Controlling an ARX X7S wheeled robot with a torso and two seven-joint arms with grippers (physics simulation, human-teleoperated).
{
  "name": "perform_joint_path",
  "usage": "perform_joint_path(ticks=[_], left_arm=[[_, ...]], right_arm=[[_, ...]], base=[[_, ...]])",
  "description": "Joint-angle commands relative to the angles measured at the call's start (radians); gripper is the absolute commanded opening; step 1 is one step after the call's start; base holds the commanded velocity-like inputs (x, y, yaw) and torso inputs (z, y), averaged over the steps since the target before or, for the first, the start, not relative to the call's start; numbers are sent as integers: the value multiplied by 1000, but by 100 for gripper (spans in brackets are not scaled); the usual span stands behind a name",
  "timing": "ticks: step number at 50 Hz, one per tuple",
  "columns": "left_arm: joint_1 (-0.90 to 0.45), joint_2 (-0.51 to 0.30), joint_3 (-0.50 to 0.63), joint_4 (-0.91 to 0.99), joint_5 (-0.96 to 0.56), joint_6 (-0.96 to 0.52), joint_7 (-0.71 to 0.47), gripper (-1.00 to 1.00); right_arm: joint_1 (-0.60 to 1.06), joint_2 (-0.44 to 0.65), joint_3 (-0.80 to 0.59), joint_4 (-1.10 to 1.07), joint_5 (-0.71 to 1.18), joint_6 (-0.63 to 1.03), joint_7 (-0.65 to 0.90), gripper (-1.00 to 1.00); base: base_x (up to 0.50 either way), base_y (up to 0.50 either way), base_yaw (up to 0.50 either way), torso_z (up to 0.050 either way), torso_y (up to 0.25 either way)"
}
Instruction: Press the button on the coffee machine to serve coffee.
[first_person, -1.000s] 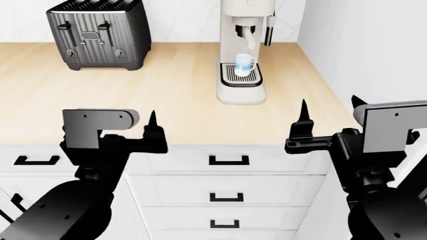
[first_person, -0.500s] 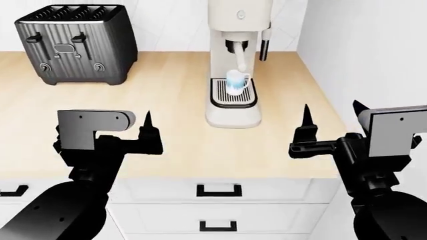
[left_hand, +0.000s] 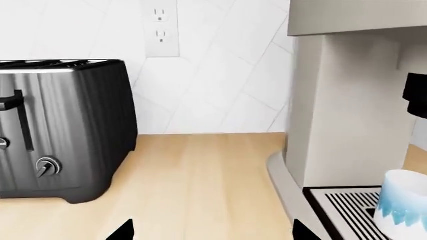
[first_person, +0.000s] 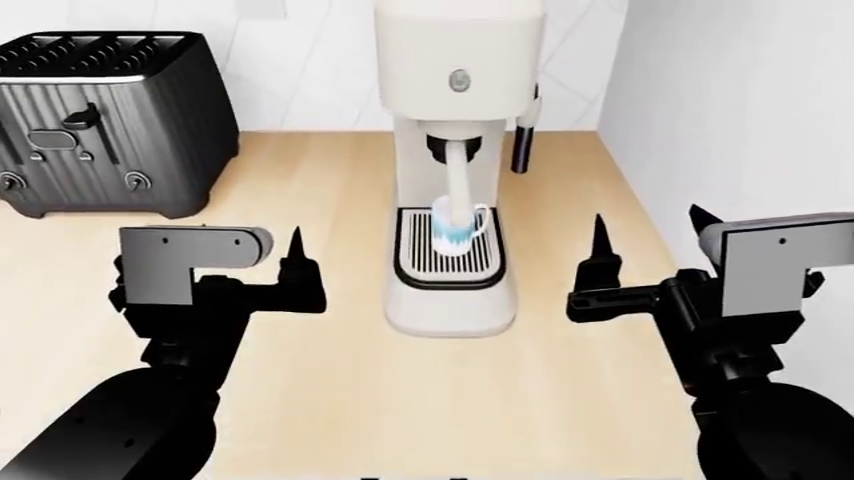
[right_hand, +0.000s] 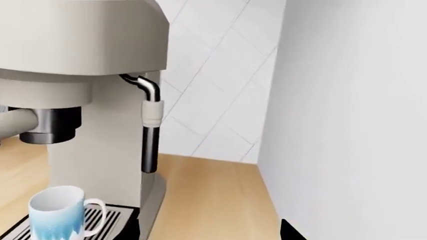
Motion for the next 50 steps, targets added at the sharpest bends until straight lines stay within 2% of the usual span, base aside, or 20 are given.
perform_joint_path(ticks=[1,19,27,32,34,36,37,41,50], left_arm=[[7,-4,-1,-3,-1,13,-1,100],[15,-12,-5,-2,-12,21,-1,100],[-28,2,-41,131,-110,-119,-52,100],[-115,56,-172,248,-311,-337,-132,100],[-167,93,-273,291,-436,-446,-184,100],[-248,145,-405,303,-666,-605,-285,100],[-281,153,-422,292,-763,-628,-355,100],[-376,103,-385,246,-977,-617,-536,100],[-432,-7,-308,230,-1293,-485,-810,100]], right_arm=[[1,0,-11,2,0,3,9,100],[4,2,-28,25,-10,-13,18,100],[-12,2,-19,27,-11,-12,30,100],[-14,4,-20,32,-15,-7,38,100],[-16,3,-22,33,-15,-7,40,100],[-20,3,-22,35,-16,-7,42,100],[-20,3,-23,38,-16,-10,41,100],[-20,0,-32,49,-19,-18,41,100],[-18,1,-37,52,-17,-14,46,100]], base=[[246,0,0,0,0],[232,0,0,0,1],[59,0,0,0,0],[0,0,0,0,0],[0,0,0,0,0],[0,0,0,0,0],[0,0,0,0,0],[0,0,0,0,0],[0,0,0,0,0]])
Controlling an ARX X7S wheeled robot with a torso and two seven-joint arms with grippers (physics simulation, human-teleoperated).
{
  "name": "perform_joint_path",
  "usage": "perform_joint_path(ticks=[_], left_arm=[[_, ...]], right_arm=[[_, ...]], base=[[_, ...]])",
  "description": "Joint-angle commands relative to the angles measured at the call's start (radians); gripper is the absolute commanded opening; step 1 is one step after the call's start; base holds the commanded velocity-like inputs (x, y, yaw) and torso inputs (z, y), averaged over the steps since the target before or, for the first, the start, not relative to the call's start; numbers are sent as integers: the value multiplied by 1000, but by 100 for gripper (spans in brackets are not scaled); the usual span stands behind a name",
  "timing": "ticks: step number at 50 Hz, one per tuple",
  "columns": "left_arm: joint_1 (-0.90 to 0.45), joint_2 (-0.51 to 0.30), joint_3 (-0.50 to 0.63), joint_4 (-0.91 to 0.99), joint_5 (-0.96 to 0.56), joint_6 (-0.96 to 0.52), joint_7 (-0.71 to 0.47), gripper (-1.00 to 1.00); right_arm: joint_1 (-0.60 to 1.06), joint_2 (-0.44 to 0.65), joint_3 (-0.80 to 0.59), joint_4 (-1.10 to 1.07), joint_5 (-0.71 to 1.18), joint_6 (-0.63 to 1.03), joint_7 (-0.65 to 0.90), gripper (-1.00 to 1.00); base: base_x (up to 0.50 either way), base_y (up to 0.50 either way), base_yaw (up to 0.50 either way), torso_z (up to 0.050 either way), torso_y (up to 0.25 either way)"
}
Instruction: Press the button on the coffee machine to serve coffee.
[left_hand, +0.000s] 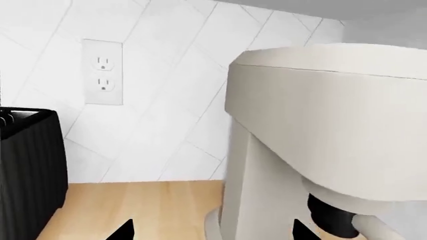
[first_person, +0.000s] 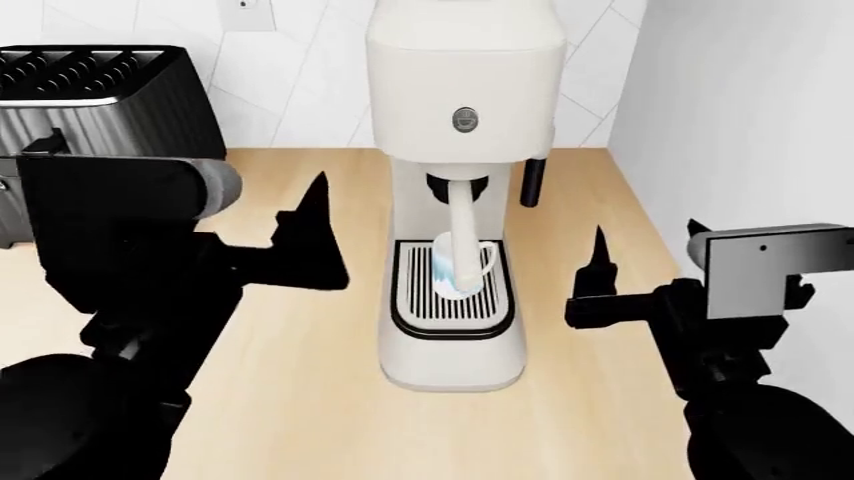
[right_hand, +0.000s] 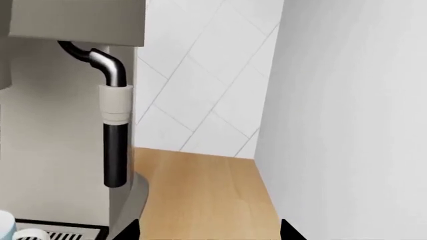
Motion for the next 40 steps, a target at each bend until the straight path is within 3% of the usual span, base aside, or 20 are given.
perform_joint_path(ticks=[1,6,12,14,17,26,39,40], left_arm=[[-141,-75,14,11,-468,20,-355,100],[-172,-91,120,-18,-586,118,-485,100],[-249,-97,213,-22,-669,184,-560,100],[-303,-126,294,-6,-696,213,-674,100],[-342,-101,356,38,-773,329,-737,100],[-358,-95,415,-19,-729,460,-716,100],[-480,-135,755,-37,-638,694,-743,100],[-517,-167,823,-29,-618,749,-747,100]], right_arm=[[-2,0,-6,7,0,0,7,100],[-5,0,-3,5,3,4,11,100],[-4,7,4,-12,14,30,17,100],[-6,9,12,-15,16,33,19,100],[-10,6,11,-13,15,25,20,100],[-11,1,-10,9,9,7,19,100],[-21,-4,-25,35,4,-18,17,100],[-23,-5,-25,37,4,-21,16,100]], base=[[0,0,0,0,0],[0,0,0,0,0],[0,0,0,0,0],[0,0,0,0,0],[0,0,0,0,0],[0,0,0,0,0],[0,0,0,0,0],[0,0,0,0,0]])
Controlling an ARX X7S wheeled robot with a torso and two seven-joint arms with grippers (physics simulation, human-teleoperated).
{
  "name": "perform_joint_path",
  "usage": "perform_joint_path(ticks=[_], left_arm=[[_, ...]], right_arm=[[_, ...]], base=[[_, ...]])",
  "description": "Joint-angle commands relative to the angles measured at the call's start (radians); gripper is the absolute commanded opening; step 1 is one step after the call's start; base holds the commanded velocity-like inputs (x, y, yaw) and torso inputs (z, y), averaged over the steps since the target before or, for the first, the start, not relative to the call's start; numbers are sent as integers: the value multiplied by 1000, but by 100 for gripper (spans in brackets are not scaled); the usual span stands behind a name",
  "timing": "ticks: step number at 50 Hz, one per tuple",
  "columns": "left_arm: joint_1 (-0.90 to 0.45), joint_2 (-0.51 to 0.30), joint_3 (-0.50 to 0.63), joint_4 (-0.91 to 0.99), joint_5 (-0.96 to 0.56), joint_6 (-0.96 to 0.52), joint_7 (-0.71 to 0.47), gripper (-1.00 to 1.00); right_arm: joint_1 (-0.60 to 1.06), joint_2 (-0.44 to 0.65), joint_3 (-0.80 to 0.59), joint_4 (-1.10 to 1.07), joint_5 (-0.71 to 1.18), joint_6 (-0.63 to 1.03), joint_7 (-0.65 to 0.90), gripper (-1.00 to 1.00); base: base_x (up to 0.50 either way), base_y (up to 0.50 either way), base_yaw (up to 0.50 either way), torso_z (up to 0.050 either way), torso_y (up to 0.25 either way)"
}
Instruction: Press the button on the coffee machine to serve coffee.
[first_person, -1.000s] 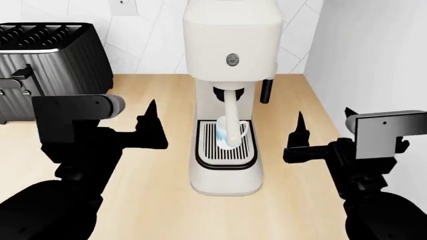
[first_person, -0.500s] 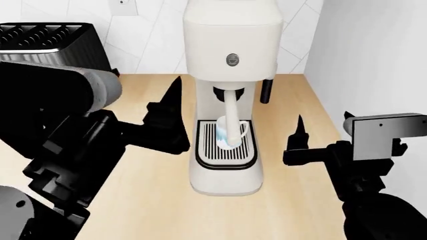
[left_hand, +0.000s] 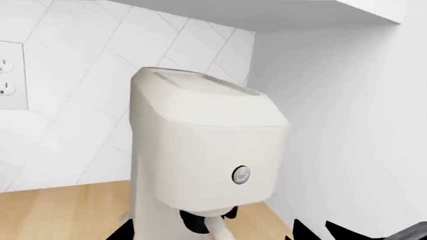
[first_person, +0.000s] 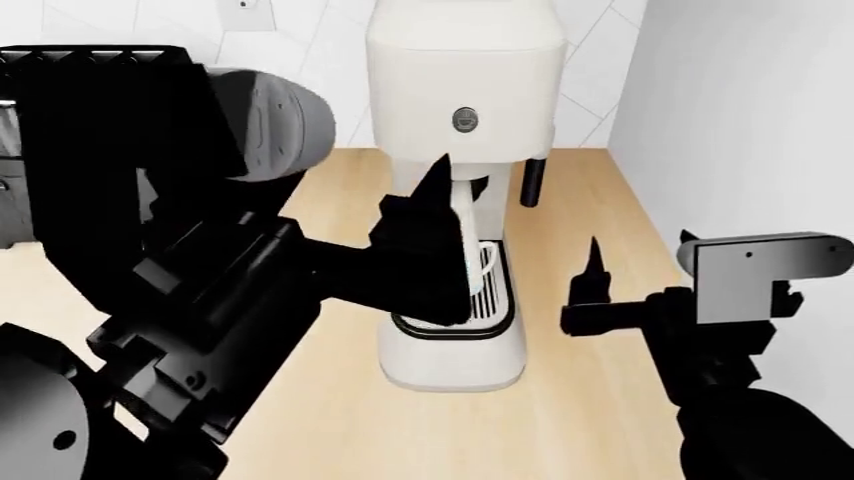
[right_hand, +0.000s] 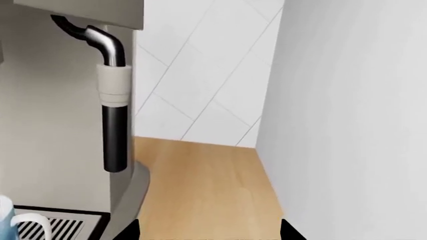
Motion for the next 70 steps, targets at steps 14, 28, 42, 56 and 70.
perform_joint_path(ticks=[14,28,42,56,70], left_arm=[[-295,-70,578,-3,148,560,-35,100],[-617,-107,1089,40,263,1006,-35,100],[-946,-6,1627,9,314,1408,-37,-100],[-1128,168,1975,-34,345,1767,-36,-100],[-1212,249,2105,-96,323,1913,-34,-100]], right_arm=[[-15,-1,-10,23,-1,-27,2,100],[-20,0,-13,26,4,-32,4,100],[-26,4,-8,27,10,-37,6,100],[-26,5,-16,37,11,-44,7,100],[-38,2,-24,56,9,-67,5,100]], base=[[0,0,0,0,0],[0,0,0,0,0],[0,0,0,0,0],[0,0,0,0,0],[0,0,0,0,0]])
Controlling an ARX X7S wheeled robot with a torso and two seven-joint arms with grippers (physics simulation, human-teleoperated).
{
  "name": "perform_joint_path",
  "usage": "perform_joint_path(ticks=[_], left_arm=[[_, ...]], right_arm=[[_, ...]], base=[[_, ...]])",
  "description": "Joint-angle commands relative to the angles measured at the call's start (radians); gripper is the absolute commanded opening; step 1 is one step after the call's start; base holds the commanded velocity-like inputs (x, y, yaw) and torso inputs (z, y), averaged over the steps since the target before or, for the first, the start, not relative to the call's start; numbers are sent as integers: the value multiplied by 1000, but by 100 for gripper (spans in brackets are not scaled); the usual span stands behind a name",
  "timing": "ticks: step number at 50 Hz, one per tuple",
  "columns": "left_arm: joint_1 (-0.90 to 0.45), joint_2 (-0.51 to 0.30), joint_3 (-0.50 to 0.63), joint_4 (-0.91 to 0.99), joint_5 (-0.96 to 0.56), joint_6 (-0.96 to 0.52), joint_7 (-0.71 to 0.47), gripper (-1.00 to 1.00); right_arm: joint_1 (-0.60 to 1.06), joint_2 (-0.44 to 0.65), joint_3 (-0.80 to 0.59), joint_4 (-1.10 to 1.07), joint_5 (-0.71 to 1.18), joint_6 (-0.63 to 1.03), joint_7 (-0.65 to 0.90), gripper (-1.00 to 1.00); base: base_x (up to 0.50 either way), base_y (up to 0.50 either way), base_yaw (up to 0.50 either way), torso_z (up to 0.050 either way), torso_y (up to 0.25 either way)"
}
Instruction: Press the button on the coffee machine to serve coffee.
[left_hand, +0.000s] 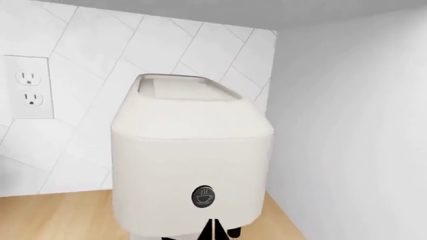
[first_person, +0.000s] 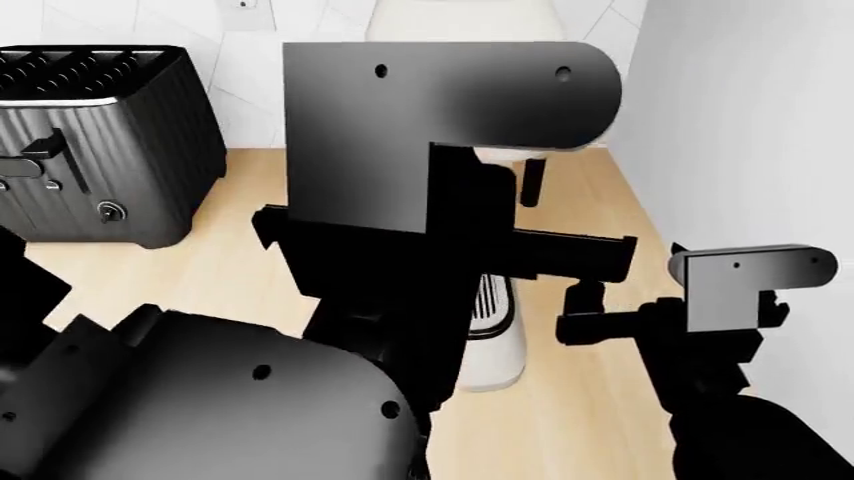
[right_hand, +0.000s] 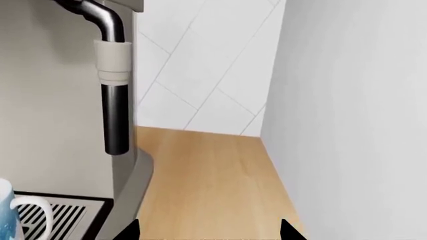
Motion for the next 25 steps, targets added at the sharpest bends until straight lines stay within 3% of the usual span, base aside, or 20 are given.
perform_joint_path(ticks=[1,25], left_arm=[[-58,51,89,-49,-20,90,8,-100],[3,22,-22,-120,-158,-51,141,-100]], right_arm=[[-6,-2,-8,17,-2,-19,-2,100],[-21,-4,-10,30,2,-39,1,100]], base=[[0,0,0,0,0],[0,0,0,0,0]])
